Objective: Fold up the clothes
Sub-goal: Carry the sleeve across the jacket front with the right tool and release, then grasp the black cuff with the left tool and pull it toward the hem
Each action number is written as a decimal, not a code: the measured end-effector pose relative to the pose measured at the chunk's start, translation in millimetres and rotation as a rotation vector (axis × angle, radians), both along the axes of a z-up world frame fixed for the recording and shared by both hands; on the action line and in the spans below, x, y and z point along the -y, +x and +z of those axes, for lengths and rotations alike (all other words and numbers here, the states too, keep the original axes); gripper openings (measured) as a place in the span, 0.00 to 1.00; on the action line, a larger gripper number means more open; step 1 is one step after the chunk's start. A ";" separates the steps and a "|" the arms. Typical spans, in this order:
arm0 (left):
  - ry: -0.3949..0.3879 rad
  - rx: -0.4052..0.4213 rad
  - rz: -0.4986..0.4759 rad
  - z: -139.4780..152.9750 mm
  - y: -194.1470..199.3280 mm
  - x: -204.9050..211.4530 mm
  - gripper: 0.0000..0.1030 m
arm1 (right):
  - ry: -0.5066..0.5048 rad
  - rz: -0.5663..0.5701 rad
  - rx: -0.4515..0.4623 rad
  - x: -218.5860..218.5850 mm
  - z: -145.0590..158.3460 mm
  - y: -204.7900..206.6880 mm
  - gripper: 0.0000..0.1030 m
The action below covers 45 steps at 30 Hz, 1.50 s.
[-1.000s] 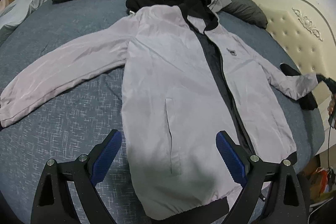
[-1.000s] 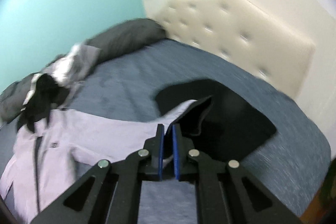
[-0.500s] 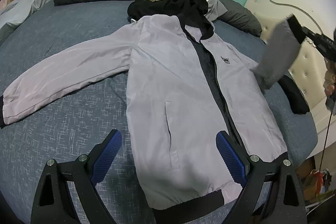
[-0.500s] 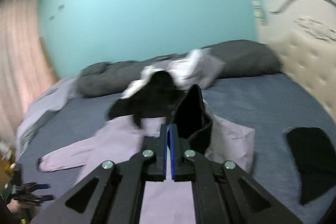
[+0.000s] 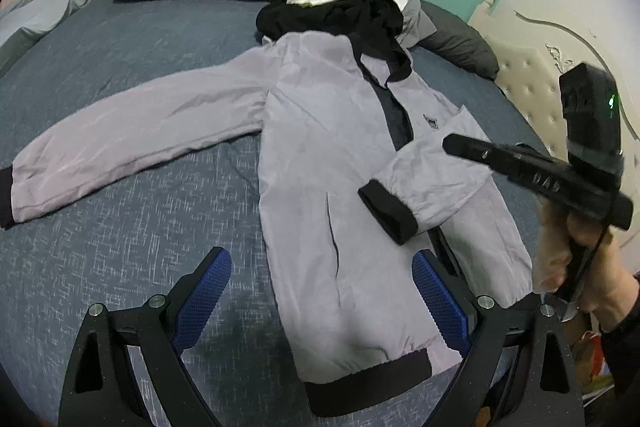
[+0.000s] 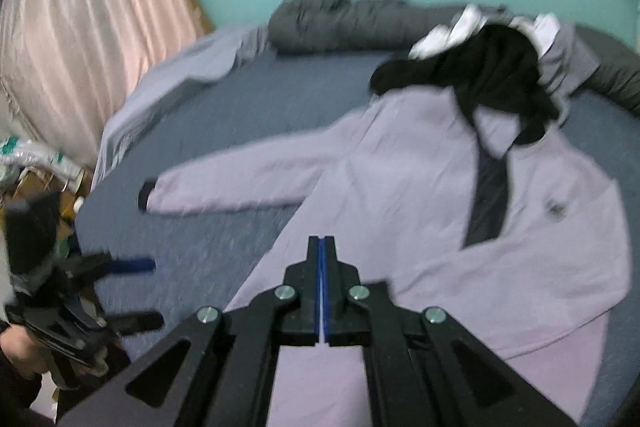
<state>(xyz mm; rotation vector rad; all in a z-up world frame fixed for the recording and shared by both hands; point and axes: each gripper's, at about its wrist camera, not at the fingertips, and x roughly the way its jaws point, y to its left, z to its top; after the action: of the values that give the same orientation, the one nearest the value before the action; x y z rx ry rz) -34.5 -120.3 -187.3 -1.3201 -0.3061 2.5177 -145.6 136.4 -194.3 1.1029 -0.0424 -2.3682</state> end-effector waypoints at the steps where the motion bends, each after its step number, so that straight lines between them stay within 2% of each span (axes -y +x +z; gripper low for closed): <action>1: -0.002 0.005 -0.008 -3.1 -0.8 -1.8 0.92 | 0.015 -0.003 0.008 -0.5 -5.4 1.4 0.00; 4: -0.003 0.022 -0.041 -15.6 -8.2 -14.3 0.92 | 0.028 -0.035 0.046 -16.2 -18.4 -0.1 0.00; 8: 0.027 0.066 -0.062 -35.2 -28.6 -34.0 0.92 | 0.074 -0.145 0.106 -68.4 -34.0 -4.5 0.03; 9: 0.037 0.076 -0.065 -39.6 -35.3 -39.6 0.92 | 0.088 -0.171 0.107 -80.3 -37.6 -4.4 0.06; 13: 0.030 0.087 -0.082 -49.4 -60.7 -63.9 0.92 | 0.061 -0.271 0.126 -126.5 -49.1 1.4 0.37; 15: 0.022 0.093 -0.085 -54.0 -73.1 -74.6 0.92 | 0.045 -0.309 0.126 -142.9 -56.6 6.6 0.43; 19: 0.008 0.123 -0.096 -68.5 -98.6 -95.7 0.92 | 0.009 -0.386 0.124 -167.6 -74.4 16.3 0.44; 23: -0.023 0.140 -0.127 -82.8 -114.5 -114.3 0.92 | -0.099 -0.486 0.120 -190.2 -92.1 26.3 0.51; 26: -0.058 0.126 -0.152 -89.3 -121.2 -126.4 0.91 | -0.139 -0.531 0.093 -198.9 -96.7 33.9 0.53; 29: -0.067 0.124 -0.173 -96.2 -125.9 -134.8 0.91 | -0.128 -0.559 0.066 -202.6 -100.3 39.9 0.55; 34: -0.065 0.121 -0.173 -104.7 -132.9 -141.1 0.90 | -0.122 -0.589 0.080 -205.6 -102.9 37.7 0.55; 40: -0.058 0.135 -0.181 -113.3 -135.5 -145.5 0.81 | -0.114 -0.548 0.048 -196.7 -105.8 40.6 0.56; 43: -0.052 0.143 -0.195 -116.7 -136.3 -146.8 0.70 | -0.114 -0.538 0.035 -194.6 -111.4 43.9 0.56; 45: -0.054 0.155 -0.182 -120.1 -138.3 -146.0 0.66 | -0.126 -0.550 0.029 -197.0 -111.7 44.3 0.56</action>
<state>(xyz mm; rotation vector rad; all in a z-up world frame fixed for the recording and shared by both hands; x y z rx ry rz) -172.8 25.7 -307.5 -1.4951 -0.1431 2.2941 -101.2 333.4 -306.0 1.1756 -0.5631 -2.7733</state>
